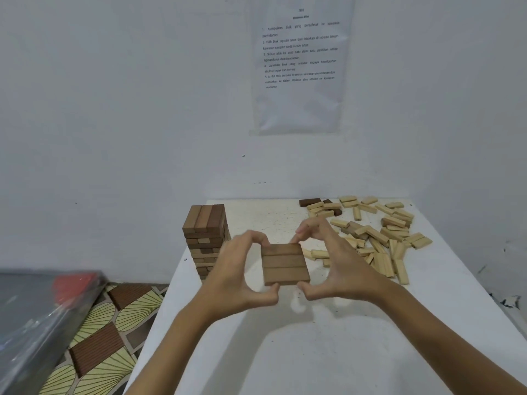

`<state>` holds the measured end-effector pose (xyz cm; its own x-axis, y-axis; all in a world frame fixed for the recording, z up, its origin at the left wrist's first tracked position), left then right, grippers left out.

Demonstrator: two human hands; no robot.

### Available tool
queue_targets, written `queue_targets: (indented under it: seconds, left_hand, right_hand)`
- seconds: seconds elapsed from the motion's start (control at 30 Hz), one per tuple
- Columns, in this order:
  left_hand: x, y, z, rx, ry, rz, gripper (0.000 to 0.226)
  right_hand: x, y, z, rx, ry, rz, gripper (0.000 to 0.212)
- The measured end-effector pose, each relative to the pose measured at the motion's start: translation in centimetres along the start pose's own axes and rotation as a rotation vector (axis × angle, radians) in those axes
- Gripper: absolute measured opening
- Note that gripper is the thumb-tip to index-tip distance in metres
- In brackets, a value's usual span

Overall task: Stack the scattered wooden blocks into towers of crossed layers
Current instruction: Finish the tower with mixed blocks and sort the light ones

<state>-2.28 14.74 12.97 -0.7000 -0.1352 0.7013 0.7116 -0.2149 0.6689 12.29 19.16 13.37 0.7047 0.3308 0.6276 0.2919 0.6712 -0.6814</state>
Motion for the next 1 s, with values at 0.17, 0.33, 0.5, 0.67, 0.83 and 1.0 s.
queue_targets:
  seconds: [0.17,0.33,0.5,0.67,0.83,1.0]
  left_hand:
    - [4.6,0.7,0.0,-0.025,0.078,-0.048,0.057]
    - [8.4,-0.2,0.3,-0.006,0.119,-0.146,0.058]
    - [10.9,-3.1,0.6,0.049,0.174,-0.292,0.073]
    - [11.7,-5.9,0.8,0.127,0.219,-0.385,0.079]
    - [11.3,-7.9,0.9,0.197,0.293,-0.428,0.071]
    - [10.3,-9.5,1.1,0.254,0.345,-0.554,0.054]
  right_hand:
    - [0.1,-3.3,3.1,0.072,0.039,0.01,0.075]
    - [-0.9,-5.6,6.3,0.131,0.078,0.036,0.074]
    - [-2.7,-6.4,9.4,0.142,0.098,0.063,0.074]
    - [-4.3,-6.1,12.2,0.13,0.12,0.072,0.073]
    - [-5.8,-5.3,14.2,0.088,0.146,0.017,0.071]
    - [-7.1,-4.4,15.0,0.07,0.143,-0.028,0.07]
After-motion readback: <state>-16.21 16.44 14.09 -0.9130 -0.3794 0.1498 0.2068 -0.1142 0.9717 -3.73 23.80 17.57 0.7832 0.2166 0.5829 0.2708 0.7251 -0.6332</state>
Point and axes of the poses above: each hand's wrist, its own z-axis towards the middle knuckle, its own x-axis out of the back of the hand, y = z × x, the point moved 10 cm from there along z, towards the middle knuckle, and after that the axes turned 8 degrees about x, right-handed, at the moved point
